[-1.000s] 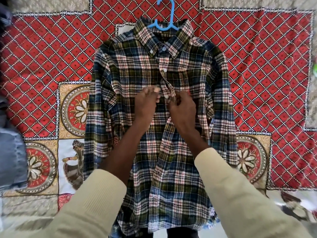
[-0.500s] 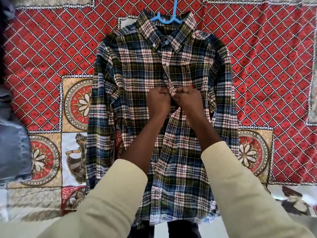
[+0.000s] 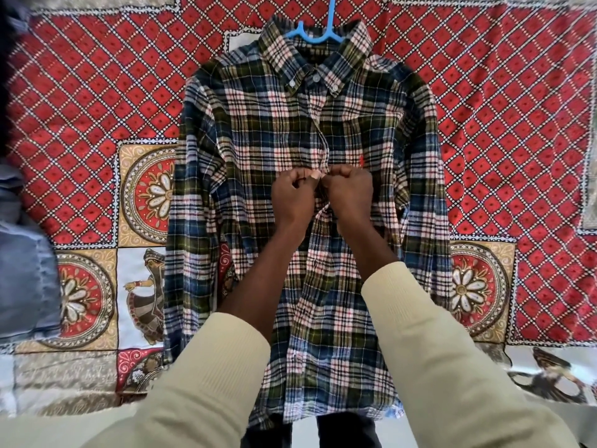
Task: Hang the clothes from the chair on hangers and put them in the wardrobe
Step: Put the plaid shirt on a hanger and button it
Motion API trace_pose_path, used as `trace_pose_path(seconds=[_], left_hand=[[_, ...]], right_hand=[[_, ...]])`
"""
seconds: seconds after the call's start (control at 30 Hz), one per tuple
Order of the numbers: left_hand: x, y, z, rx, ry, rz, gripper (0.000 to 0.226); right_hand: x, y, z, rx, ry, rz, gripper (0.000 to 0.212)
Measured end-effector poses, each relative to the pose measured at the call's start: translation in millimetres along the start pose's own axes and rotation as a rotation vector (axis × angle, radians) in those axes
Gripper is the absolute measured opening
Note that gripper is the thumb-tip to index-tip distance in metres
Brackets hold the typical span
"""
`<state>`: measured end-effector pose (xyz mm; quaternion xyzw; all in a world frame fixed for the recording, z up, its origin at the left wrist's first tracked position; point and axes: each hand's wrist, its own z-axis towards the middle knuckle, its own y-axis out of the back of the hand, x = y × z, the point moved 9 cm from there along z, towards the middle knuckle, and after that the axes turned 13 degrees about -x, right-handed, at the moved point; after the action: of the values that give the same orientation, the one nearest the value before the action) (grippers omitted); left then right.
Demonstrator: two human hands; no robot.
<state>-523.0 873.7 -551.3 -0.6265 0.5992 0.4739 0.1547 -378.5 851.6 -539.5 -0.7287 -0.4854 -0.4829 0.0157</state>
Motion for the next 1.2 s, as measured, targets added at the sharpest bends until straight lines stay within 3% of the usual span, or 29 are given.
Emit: trace_pose_path(seconds=[0.1,0.27,0.37,0.5,0.73,0.83,1.0,1.1,1.2], left_hand=[[1,-1,4,-0.012,0.006,0.011,0.012],[0,-1,3,-0.015,-0.027,0.045,0.013],[1,0,4,-0.02,-0.025,0.042,0.012],[3,0,2,-0.013,0.035,0.03,0.011],[-1,3,4,0.011,0.107,-0.019,0.019],[0,2,8,0.047,0.135,0.009,0.012],[-6,3,6,0.109,0.155,0.023,0.023],[-9,3,10,0.113,0.149,0.047,0.026],[-6,3,14,0.112,0.168,0.096,0.011]], right_hand=[[-5,-4,-8,0.088,-0.061,0.102,0.016],[-16,-3,-7,0.102,-0.218,0.257,0.01],[-14,-3,-7,0.119,-0.203,0.231,0.007],[-17,4,-4,0.079,-0.201,0.201,0.018],[-16,0,-4,0.108,-0.051,0.162,0.01],[-12,2,-2,0.053,-0.009,0.179,0.008],[3,-4,-6,-0.063,0.265,-0.041,0.02],[12,-6,-11,-0.081,0.436,-0.153,0.016],[19,-7,-11,-0.026,0.515,-0.206,0.01]])
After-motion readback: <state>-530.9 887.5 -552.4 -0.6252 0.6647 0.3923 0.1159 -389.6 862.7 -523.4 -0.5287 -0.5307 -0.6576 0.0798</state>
